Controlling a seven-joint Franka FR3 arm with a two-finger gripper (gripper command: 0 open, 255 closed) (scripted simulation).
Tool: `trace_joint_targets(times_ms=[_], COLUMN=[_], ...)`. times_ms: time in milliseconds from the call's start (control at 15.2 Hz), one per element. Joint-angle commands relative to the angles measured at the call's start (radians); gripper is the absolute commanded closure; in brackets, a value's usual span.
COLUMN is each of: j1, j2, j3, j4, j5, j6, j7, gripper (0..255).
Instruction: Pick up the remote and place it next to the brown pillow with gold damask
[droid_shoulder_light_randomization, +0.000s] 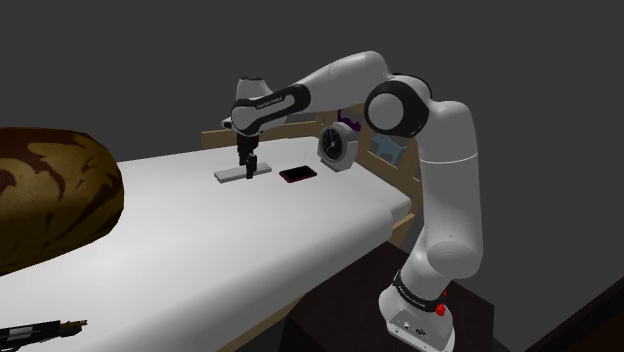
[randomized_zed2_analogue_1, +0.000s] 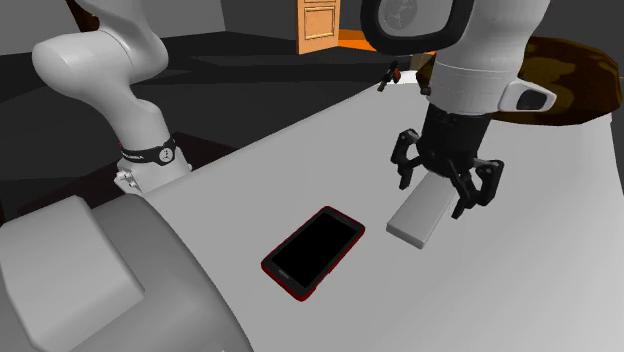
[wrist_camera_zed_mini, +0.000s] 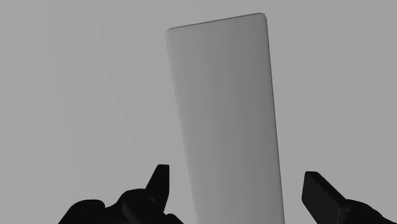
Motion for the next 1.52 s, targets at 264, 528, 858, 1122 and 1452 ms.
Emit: trace_joint_targets(times_ms=[264,528,858,1122,1452], j1=[0.000,0.000,0.000,0.000,0.001], j2=[0.004,0.004,0.004,-0.009,-0.036], j3=[0.000,0.000,0.000,0.000,-0.002], j4=[0.000,0.000,0.000,0.009,0.036], j5=[0.000,0.000,0.000,-0.001,-0.004], j6=[0.004,0.005,0.004,-0.017,-0.072], j7=[0.000,0.000,0.000,0.001,0.002], gripper=[0,255,255,255,255])
